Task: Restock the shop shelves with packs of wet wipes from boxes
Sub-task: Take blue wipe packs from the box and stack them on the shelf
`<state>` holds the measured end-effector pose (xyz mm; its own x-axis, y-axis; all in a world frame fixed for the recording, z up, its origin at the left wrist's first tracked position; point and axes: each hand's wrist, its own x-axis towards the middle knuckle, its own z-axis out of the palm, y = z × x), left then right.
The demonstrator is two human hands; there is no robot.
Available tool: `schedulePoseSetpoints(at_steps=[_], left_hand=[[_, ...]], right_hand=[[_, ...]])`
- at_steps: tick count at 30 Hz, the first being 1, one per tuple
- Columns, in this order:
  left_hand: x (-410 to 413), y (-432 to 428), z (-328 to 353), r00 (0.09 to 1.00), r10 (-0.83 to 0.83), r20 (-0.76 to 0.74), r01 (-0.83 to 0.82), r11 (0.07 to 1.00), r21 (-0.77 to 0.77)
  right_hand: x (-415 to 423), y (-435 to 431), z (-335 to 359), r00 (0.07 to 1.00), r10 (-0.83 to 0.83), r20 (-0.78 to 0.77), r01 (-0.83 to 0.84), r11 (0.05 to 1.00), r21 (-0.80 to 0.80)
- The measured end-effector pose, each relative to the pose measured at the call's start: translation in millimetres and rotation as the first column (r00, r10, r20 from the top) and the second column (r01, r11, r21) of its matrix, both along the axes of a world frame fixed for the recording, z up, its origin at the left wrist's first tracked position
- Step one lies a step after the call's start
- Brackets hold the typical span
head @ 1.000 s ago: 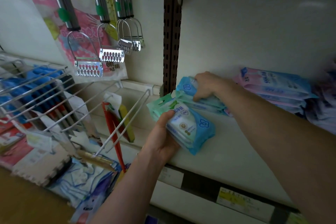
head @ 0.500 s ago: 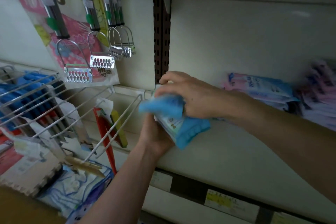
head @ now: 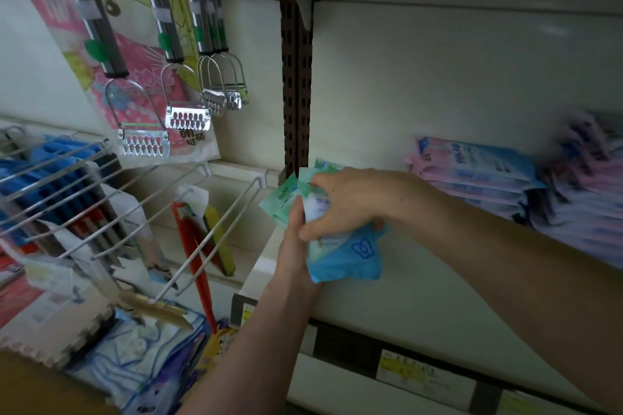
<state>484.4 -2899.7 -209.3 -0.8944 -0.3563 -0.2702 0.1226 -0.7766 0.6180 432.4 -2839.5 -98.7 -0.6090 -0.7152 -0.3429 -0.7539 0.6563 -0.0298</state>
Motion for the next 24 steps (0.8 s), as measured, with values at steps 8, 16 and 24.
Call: schedulePoseSetpoints(at_steps=[8,16,24], left_hand=[[-15,-14,-16,0.999,0.030,-0.042,-0.023,0.986,0.164],[-22,-15,-24,0.997,0.048,-0.054,-0.029,0.949,0.315],[-23,-14,-24,0.997,0.066,-0.049,-0.049,0.959,0.279]], right_hand=[[-53,-17,-17,0.986,-0.047,0.159,0.082,0.972,-0.221],[-106,-28,-23,0.997,-0.075,-0.008,0.073,0.988,-0.132],[-104,-26,-48,0.988,-0.008,-0.153,-0.017,0.986,-0.163]])
